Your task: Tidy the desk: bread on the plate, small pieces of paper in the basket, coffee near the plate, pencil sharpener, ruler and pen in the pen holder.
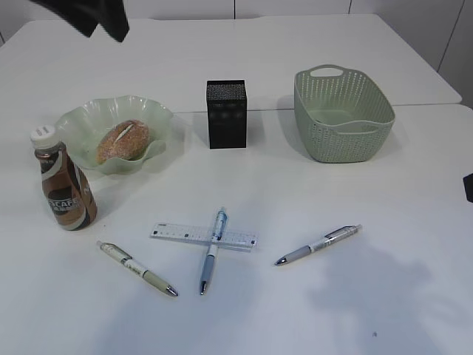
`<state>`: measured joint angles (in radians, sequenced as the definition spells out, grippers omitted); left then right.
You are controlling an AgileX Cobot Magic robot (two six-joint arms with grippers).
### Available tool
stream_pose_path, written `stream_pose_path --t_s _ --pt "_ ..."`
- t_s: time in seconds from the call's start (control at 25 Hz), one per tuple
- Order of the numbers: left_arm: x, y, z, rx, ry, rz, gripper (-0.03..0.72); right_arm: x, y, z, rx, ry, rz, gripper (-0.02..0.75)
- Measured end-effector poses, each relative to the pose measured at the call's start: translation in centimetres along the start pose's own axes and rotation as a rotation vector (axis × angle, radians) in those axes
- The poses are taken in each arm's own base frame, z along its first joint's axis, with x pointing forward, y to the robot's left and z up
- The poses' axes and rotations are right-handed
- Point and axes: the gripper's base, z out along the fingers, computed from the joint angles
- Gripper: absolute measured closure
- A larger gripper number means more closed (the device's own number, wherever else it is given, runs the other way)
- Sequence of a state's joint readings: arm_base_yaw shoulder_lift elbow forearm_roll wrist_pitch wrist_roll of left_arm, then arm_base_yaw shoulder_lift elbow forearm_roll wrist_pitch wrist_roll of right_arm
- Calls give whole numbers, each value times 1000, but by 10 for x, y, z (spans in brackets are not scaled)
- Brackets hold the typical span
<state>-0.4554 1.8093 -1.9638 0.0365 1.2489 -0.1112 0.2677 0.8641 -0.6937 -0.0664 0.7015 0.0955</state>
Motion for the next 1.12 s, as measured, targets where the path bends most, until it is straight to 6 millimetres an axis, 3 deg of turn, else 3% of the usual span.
stream_pose_path --t_s 0.12,0.44,0.6,0.84,1.12 --pt "22 3 -4 -7 33 -6 374 0 0 0 0 0 0 333" --pt "78 8 -33 33 -282 -7 375 0 0 0 0 0 0 333" --pt "111 11 -19 50 -379 -4 375 0 0 0 0 0 0 333" --pt "161 13 23 66 -447 6 375 1 0 0 1 8 0 333" --pt "205 15 53 91 -534 -5 375 1 0 0 1 16 -1 333"
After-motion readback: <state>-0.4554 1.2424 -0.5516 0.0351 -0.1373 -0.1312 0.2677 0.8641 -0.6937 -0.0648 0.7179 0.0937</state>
